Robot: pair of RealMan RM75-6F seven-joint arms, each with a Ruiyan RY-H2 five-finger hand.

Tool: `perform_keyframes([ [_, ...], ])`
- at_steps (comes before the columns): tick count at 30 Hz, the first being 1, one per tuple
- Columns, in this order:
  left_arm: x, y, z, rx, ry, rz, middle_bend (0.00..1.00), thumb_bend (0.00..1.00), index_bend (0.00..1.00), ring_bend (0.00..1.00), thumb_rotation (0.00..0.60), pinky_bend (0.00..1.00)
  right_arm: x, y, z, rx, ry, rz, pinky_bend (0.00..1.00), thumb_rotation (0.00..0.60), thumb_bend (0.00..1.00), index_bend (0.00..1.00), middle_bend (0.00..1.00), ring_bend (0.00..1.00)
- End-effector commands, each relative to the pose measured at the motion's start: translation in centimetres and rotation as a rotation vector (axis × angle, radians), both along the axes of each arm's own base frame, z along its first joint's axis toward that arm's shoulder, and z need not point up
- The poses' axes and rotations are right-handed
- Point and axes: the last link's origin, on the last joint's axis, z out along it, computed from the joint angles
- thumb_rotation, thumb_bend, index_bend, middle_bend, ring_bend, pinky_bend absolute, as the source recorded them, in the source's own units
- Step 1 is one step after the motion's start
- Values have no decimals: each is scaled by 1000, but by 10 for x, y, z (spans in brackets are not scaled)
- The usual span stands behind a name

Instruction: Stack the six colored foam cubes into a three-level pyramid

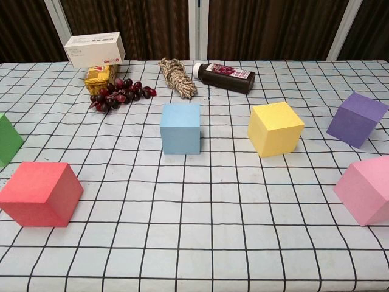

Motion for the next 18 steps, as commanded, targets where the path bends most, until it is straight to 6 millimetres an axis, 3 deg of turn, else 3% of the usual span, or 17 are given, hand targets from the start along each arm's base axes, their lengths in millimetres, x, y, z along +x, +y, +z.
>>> perform_keyframes([
  [1,0,0,-1,-3,-1,-1,54,0,100,0,600,59,-1,-1,1,1,0,-2,0,600,0,0,0,0],
  [18,5,-1,-4,-4,-33,-18,54,0,101,0,600,59,0,0,1,20,-20,-4,0,600,0,0,0,0],
])
